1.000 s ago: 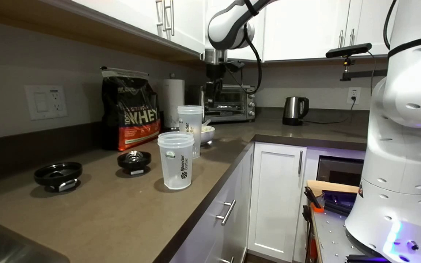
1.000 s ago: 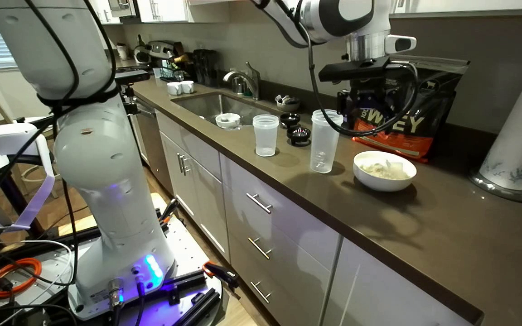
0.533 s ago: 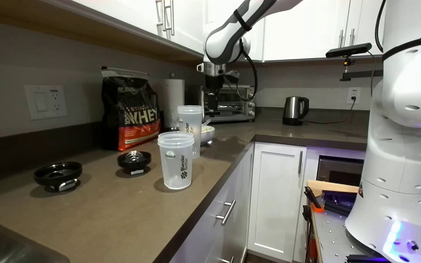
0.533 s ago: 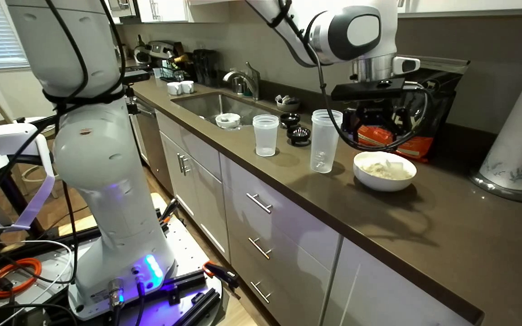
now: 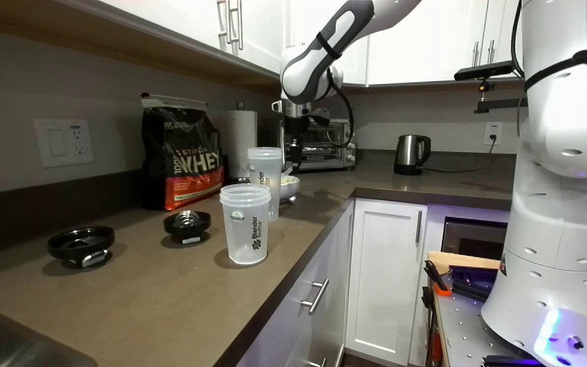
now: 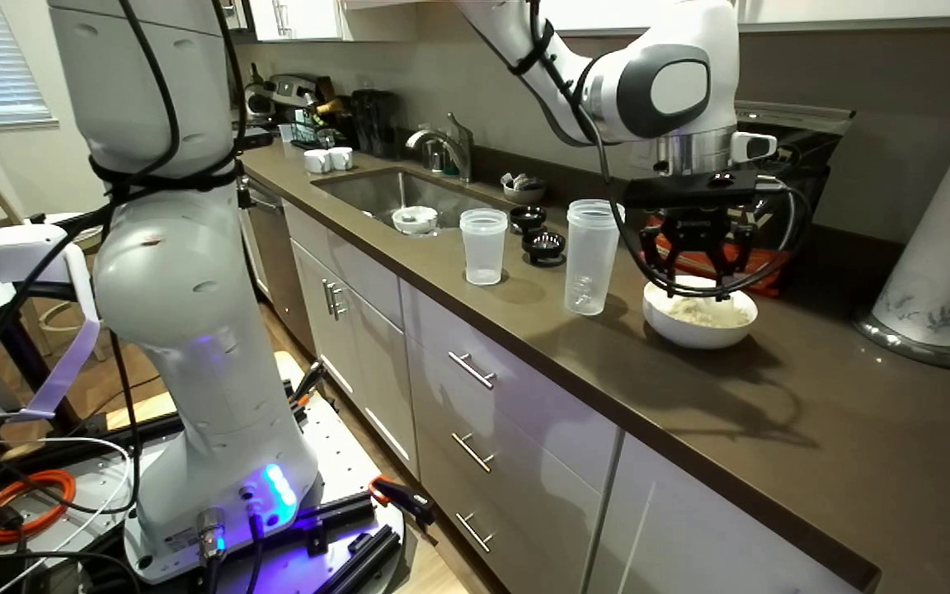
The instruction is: Scoop some powder from the bowl into the bigger cup
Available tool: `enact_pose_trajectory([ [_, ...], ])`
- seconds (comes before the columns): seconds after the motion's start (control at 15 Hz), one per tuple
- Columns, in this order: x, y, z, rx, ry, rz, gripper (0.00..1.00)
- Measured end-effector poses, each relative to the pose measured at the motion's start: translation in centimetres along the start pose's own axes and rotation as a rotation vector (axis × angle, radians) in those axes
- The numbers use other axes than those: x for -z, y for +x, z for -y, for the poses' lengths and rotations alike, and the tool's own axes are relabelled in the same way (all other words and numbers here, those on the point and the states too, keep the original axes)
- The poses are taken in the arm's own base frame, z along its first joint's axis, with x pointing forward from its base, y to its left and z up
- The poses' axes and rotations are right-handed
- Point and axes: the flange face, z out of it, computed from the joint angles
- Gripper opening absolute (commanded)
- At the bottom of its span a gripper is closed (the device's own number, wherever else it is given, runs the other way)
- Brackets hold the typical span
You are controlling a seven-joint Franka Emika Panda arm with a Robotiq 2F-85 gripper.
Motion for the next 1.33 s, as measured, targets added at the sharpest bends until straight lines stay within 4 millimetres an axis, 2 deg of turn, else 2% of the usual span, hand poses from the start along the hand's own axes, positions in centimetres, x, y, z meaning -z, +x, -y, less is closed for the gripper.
enact_pose_trajectory([
  [0.13,-0.2,0.3,-0.1,0.006,-0.002,0.0,0.37],
  [0.2,-0.2,0.4,-0.1,0.008,-0.003,0.0,0.4],
  [0.27,-0.3,0.6,-0.1,0.01,-0.003,-0.001,0.47],
  [0.4,-0.3,0.8,0.0,0.013,-0.004,-0.002,0.49],
  [0.47,-0.3,0.8,0.1,0.015,-0.004,-0.003,0.53],
  [0.53,-0.3,0.9,0.1,0.017,-0.004,-0.004,0.48],
  [0.6,-0.3,1.0,0.1,0.017,-0.005,-0.004,0.47],
  [0.67,-0.3,1.2,0.0,0.019,-0.006,-0.006,0.4],
  [0.73,-0.3,1.3,0.0,0.02,-0.007,-0.007,0.24],
  [0.87,-0.4,1.6,-0.2,0.022,-0.01,-0.008,0.17],
  [0.93,-0.5,1.8,-0.2,0.023,-0.01,-0.008,0.24],
  [1.0,-0.6,1.9,-0.3,0.022,-0.01,-0.007,0.2],
  [1.07,-0.7,1.9,-0.4,0.022,-0.01,-0.007,0.25],
  [1.13,-0.8,1.9,-0.5,0.021,-0.01,-0.006,0.2],
  [1.2,-0.9,1.9,-0.5,0.02,-0.01,-0.005,0.06],
  [1.27,-0.9,1.9,-0.6,0.019,-0.01,-0.004,0.05],
  [1.33,-1.0,1.9,-0.7,0.018,-0.01,-0.004,0.0],
])
